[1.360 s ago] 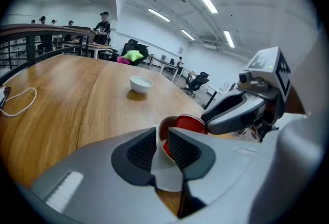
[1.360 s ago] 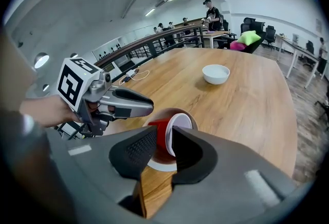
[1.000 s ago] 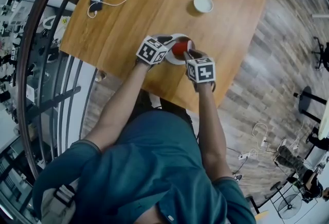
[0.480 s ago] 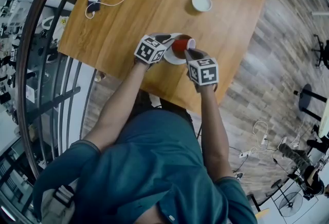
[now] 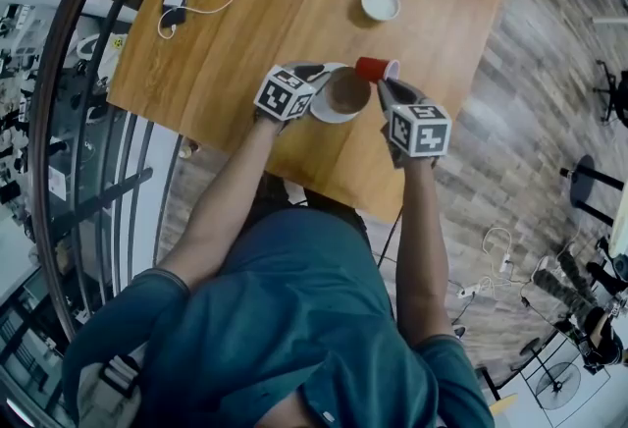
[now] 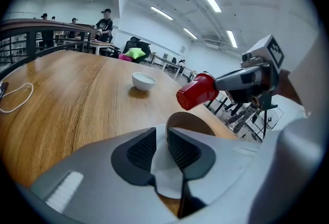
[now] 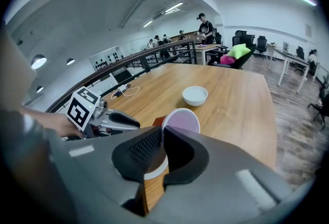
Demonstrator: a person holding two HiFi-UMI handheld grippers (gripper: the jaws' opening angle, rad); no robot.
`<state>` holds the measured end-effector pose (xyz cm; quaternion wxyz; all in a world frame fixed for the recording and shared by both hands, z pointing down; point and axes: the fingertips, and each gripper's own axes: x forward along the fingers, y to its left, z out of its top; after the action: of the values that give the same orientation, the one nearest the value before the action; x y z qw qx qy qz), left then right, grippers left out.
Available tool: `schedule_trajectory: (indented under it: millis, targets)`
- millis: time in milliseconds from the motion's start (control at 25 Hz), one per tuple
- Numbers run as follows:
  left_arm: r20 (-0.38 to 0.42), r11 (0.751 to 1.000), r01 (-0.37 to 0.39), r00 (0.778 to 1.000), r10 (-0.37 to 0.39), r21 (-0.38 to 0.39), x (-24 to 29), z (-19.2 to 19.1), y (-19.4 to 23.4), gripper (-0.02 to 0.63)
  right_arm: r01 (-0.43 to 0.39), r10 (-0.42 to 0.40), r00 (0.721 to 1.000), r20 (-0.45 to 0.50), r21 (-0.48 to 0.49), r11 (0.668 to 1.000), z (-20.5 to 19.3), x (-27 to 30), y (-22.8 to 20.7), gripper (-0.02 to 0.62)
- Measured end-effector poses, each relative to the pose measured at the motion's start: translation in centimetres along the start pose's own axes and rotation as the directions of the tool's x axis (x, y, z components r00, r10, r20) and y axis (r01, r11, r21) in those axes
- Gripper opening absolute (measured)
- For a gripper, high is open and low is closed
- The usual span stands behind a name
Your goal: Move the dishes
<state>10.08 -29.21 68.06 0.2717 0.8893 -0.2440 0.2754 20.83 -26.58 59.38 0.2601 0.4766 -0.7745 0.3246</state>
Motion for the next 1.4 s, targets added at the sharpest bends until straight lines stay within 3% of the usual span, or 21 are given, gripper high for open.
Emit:
schedule_trajectory:
  millis: [400, 880, 1120, 1400]
  targets:
    - [-0.016, 1.000, 0.018, 1.000, -0.018, 0.001, 0.3, 0.0, -0.1, 0.071, 0.134, -0.134, 0.991, 0.002, 0.018, 0.991, 1.5, -1.0, -8.1, 0.029]
    - [-0.052, 0.998, 0.067, 0.996, -0.066, 0.016, 0.9, 0.0, -1.2, 0.086, 0.267, -0.287, 0.950, -0.121, -0.160, 0.950, 0.6, 1.0, -13.2, 0.029]
    - [-0.104, 0.998, 0.062, 0.993, -0.058, 0.031, 1.1, -0.7, -0.9, 0.095, 0.288, -0.360, 0.916, -0.176, -0.336, 0.897, -0.1, 2.5, -14.1, 0.029]
    - [-0.157, 0.997, 0.057, 0.986, -0.049, 0.047, 1.6, -1.2, -1.6, 0.094, 0.229, -0.425, 0.874, -0.234, -0.574, 0.786, -1.2, 3.5, -13.4, 0.029]
